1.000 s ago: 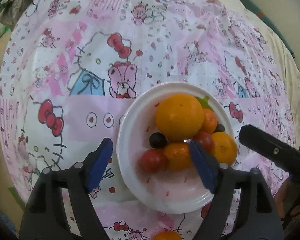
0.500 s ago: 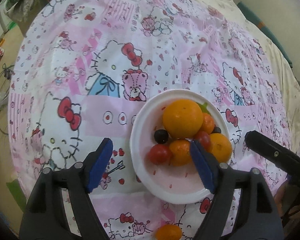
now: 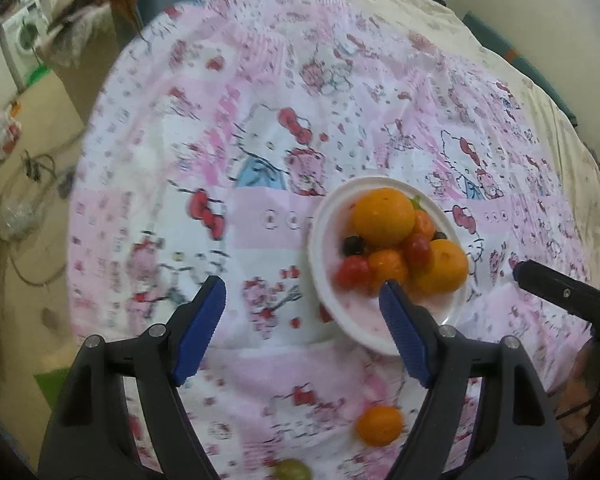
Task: Organize fruits
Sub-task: 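Grasp a tangerine with the right tool while the left reaches toward a green tomato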
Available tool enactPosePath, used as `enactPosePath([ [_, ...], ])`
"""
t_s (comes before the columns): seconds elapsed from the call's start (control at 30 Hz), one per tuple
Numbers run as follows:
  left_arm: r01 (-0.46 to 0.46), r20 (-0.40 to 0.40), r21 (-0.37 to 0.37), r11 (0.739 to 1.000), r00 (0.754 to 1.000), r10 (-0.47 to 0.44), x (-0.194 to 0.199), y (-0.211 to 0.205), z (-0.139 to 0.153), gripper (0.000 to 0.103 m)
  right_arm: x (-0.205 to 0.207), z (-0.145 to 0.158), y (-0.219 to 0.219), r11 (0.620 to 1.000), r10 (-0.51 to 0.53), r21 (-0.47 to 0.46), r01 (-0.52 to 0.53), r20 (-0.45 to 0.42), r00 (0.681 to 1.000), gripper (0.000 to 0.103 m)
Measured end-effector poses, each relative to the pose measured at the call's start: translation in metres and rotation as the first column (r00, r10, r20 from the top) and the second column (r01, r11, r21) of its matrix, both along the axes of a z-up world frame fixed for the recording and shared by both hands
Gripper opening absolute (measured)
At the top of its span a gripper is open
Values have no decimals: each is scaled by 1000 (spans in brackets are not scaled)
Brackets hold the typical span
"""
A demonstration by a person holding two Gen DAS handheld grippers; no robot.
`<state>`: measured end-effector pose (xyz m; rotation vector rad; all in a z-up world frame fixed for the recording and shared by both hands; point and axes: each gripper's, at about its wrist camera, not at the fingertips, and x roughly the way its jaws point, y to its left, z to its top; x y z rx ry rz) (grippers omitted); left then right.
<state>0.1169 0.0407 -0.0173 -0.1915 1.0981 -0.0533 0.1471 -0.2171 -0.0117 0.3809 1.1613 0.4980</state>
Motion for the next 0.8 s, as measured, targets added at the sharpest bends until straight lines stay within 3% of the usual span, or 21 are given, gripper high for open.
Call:
enactPosePath([
  [0.23,-42,5,-40,998,999,42,-40,17,6,76,-29,-10,-5,999,-2,34,4,-44,999,69],
  [0.43,-44,17,-29,999,999,44,-74,10,8,76,-50,-14,-4,999,14,29,-12,-52,999,69],
  [0.57,-23,44,25,999,999,22,-96,4,10,76,-64,-17,-5,999,27,21,-25,-59,998,69],
  [0.8,-113,34,-53,992,993,114,-105,20,3,76,-79,-40,-4,999,37,3,-37,-132,991,69],
])
